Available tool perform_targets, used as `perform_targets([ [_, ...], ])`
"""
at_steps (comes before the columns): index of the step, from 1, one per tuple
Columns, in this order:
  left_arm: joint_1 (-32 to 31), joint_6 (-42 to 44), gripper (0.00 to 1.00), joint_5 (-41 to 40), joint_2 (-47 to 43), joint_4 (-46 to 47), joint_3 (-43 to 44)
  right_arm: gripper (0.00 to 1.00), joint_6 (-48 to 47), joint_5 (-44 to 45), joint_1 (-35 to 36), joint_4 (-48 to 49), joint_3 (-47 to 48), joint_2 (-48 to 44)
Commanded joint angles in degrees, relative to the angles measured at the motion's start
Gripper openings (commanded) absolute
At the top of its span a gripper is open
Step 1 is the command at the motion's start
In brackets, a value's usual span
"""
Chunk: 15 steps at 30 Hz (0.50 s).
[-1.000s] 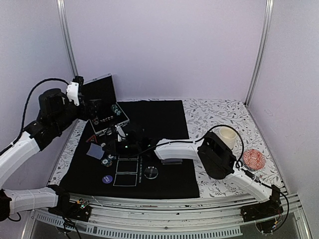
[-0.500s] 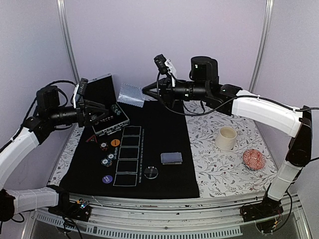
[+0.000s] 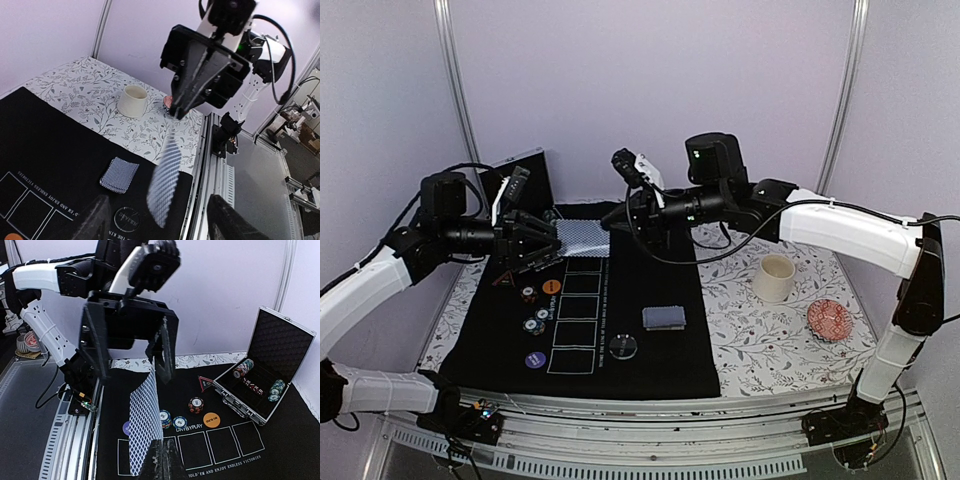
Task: Distribute texas hold em gaming equipment
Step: Pass from the right arm to the left
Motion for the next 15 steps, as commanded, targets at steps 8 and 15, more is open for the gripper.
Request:
perform_targets([
  [8, -4.06, 0.95, 0.13, -1.12, 2.87, 1.23, 1.55, 0.01, -2.24, -2.46, 1.33, -1.44, 0.34, 0.66],
  [15, -3.72, -8.12, 0.00, -8.31, 1.06, 4.84, -2.36, 0.27, 0.81, 4.24, 0.66, 1.52, -2.39, -0.77],
])
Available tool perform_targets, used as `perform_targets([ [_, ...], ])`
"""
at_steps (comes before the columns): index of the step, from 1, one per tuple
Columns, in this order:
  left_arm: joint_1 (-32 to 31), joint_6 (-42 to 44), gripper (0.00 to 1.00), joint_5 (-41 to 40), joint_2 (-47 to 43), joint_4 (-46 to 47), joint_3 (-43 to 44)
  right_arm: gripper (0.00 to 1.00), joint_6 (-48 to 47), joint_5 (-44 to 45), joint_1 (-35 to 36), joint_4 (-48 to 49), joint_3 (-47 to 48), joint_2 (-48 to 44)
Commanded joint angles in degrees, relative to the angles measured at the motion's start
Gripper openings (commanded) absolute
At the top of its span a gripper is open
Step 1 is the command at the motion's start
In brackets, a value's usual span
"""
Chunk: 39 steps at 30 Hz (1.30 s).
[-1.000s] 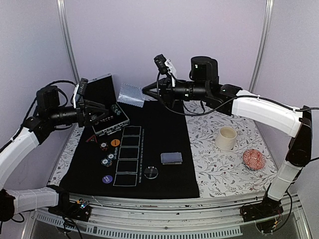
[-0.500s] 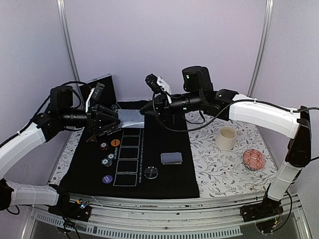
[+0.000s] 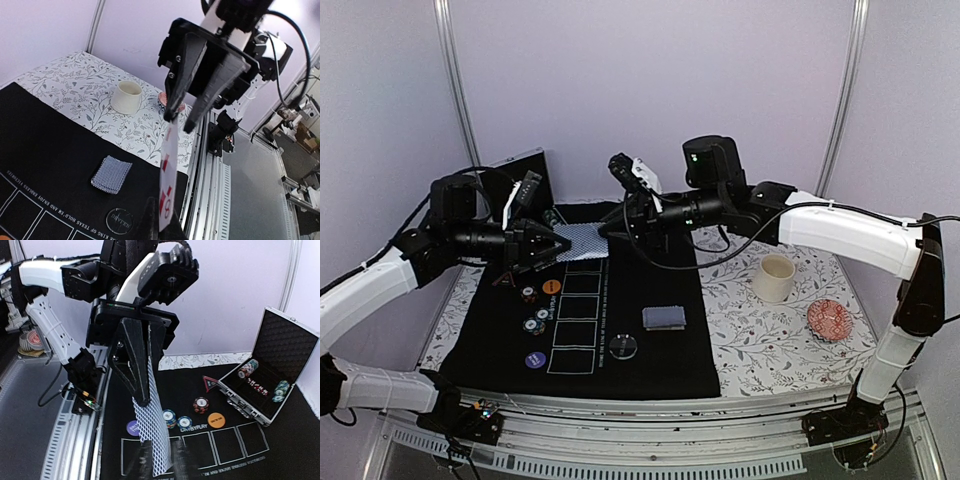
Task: Distribute texas hold em gaming equipment
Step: Pass from the right arm to the left, then distribute the poker card in the big blind area.
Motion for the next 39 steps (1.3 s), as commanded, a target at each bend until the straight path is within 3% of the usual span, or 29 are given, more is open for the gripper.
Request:
perform_targets([
  [1, 1.18, -8.83, 0.00, -11.63, -1.35, 1.81, -2.94, 0.41, 2.88, 8.33, -0.97, 2.66, -3.00, -1.17],
  [3, 5.37, -15.55, 0.00, -16.47, -1.71, 0.90, -5.42, 0.57, 6.02, 11.63, -1.97, 2.92, -4.45, -2.18],
  [5, 12.25, -24.12, 0.00, -17.84, -3.60, 2.83, -9.88, 0.66, 7.87, 14.37, -2.30, 3.11, -6.36, -3.53],
  [8, 18.66, -30.07, 0.00, -23.62, -8.62, 4.83, -16.30, 0.82, 9.54, 17.54, -2.34, 2.02, -8.90, -5.62],
  [10, 22.69, -32.19, 0.00, -27.05, -10.99, 4.29, -19.47, 0.87, 10.54, 20.18, -2.36, -0.59, -9.80, -6.68],
  [17, 35.03, -39.98, 0.00, -31.13, -10.53, 7.69, -30.83, 0.90, 13.94, 28.24, -2.39, -6.42, -15.31, -10.39],
  [26, 35.82, -41.40, 0.00, -36.42, -0.78, 17.04, -34.58, 0.90, 14.95, 27.85, -2.42, -7.23, -19.62, -13.80],
  [33, 35.82, -41.92, 0.00, -34.20, 8.89, 25.10, -36.33, 0.91, 16.83, 27.75, -2.89, -11.14, -19.86, -13.48],
  [36, 35.81, -41.38, 0.11, -32.70, 13.45, 26.13, -36.19, 0.91, 16.87, 26.55, -3.06, -11.46, -20.72, -13.75],
  [39, 35.78, -41.75, 0.30, -32.85, 14.38, 24.98, -36.00, 0.91, 16.87, 25.64, -3.06, -12.15, -20.81, -13.88],
])
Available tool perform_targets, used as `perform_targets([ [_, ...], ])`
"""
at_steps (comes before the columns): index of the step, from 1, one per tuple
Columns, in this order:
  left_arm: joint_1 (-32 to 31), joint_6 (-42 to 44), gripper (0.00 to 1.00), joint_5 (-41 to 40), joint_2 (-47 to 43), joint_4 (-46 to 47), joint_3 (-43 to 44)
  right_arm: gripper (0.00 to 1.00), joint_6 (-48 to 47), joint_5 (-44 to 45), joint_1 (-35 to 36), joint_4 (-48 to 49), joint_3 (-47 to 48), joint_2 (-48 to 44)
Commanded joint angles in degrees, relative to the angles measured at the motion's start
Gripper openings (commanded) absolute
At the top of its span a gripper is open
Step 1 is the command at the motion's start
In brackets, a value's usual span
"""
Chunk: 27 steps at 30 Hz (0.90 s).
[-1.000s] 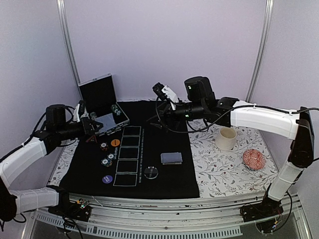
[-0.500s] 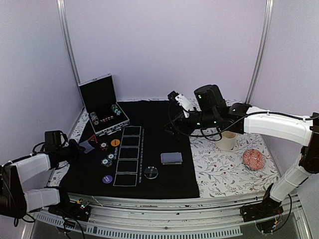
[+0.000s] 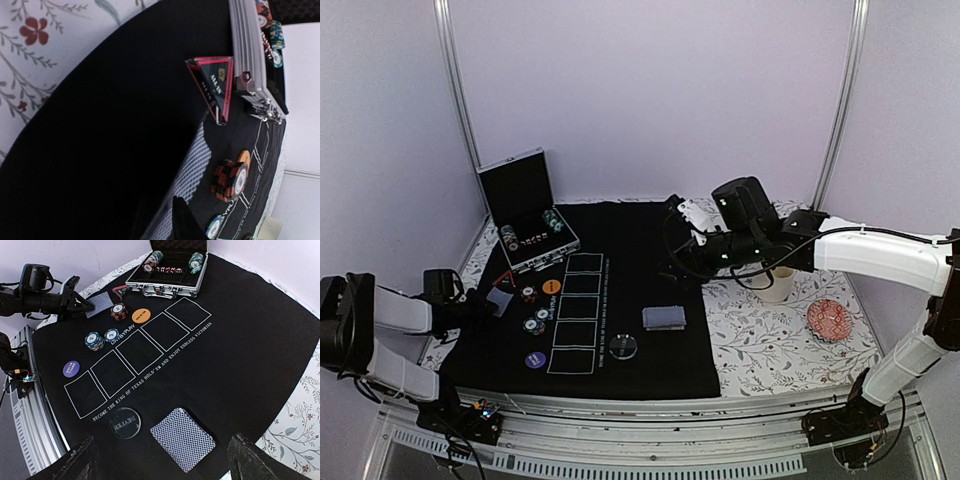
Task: Distribute texas hold em gaming equipment
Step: Distribute the poker card in the big blind area, then pick up the poker card from the poker table mat.
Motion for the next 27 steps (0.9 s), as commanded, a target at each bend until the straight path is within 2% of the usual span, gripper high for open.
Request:
perform_targets([
  [1, 0.29, -0.47, 0.37, -0.19, 0.86, 0.67, -0.17, 0.91, 0.93, -1.51, -0.36, -2.03, -0.81, -1.72],
  [4, 0.23, -0.53, 0.61, -1.93, -1.23, -2.64, 0.08, 0.91, 1.11, -2.21, -0.39, -2.22, -0.59, -2.02],
  [7, 0.17, -0.39, 0.92, -3.78, -4.68, -6.22, 0.38, 0.91, 1.28, -3.24, -0.35, -1.81, -0.49, -2.51],
  [8, 0.19, -0.36, 0.97, -4.32, -5.98, -7.26, 0.46, 0.91, 1.29, -3.41, -0.38, -1.77, -0.42, -2.65],
  [15, -2.88, 2.98, 0.98, -12.59, -18.24, -14.93, 4.20, 0.91, 0.63, -3.18, -0.67, -3.37, 0.41, -2.88],
  [20, -18.25, 17.61, 0.91, -20.89, -26.13, -10.11, 10.52, 0.92, 0.56, -4.59, -2.90, -3.83, -1.26, -4.49],
  [23, -26.91, 28.89, 0.90, -18.33, -25.70, -3.91, 14.24, 0.92, 1.12, -7.65, -5.46, -3.27, -4.16, -5.99],
  [27, -33.59, 42.74, 0.91, -5.25, -17.92, -1.74, 20.16, 0.92, 2.04, -10.60, -9.21, -2.67, -6.93, -8.68],
])
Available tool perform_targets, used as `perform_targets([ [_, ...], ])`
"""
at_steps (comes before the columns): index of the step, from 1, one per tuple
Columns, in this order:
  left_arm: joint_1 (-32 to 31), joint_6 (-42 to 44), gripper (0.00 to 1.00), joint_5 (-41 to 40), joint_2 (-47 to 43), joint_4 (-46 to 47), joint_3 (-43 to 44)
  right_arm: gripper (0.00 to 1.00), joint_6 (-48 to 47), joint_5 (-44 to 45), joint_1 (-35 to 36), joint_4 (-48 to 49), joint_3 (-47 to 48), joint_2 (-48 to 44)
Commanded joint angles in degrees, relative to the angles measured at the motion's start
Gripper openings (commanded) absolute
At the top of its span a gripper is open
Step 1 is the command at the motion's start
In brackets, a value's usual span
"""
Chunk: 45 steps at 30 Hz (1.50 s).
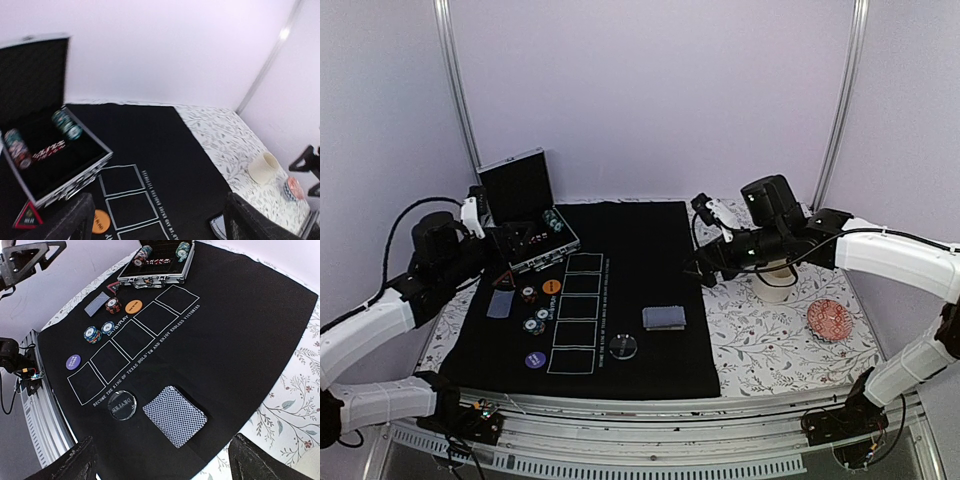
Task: Distribute texas hold em gaming equipment
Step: Pick up the poker card from the poker table mat.
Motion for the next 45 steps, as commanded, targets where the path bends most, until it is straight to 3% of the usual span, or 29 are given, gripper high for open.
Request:
perform_targets([
  [1, -6.13, 19.49, 0.92, 13.65, 9.01, 3.29, 6.12, 0.92, 1.13, -3.91, -3.77, 0.21, -2.72, -3.71],
  [3, -9.42, 24.87, 0.92, 19.44, 15.06, 0.78, 9.77, 0.93, 1.26, -4.04, -5.07, 0.07, -3.99, -4.96],
  [6, -18.40, 38.07, 0.98, 10.25, 24.32, -7.73, 17.28, 0.93, 1.66, -4.16, -6.96, 0.02, -5.82, -6.27],
  [10, -23.59, 50.26, 0.98, 16.82, 37.41, -19.23, 29.02, 0.93, 1.66, -5.56, -8.34, 0.51, -7.99, -7.11],
  [15, -25.78, 58.95, 0.98, 27.81, 51.09, -27.06, 41.80, 0.93, 1.64, -6.05, -9.30, 0.23, -9.38, -7.46],
  [21, -26.51, 61.79, 0.98, 23.70, 66.53, -37.30, 54.28, 0.94, 1.64, -7.70, -10.13, 1.58, -12.08, -8.26],
  [28, -26.60, 64.07, 0.98, 31.72, 69.07, -39.27, 55.74, 0.94, 2.04, -8.50, -10.39, 2.60, -13.79, -7.45],
  [39, -28.77, 60.81, 0.98, 21.19, 71.30, -32.10, 54.02, 0.94, 1.91, -9.95, -10.41, 2.95, -14.18, -8.18],
  [45, -29.98, 63.13, 0.98, 19.62, 72.00, -30.34, 53.71, 0.94, 1.99, -11.02, -10.41, 3.28, -14.99, -8.32],
])
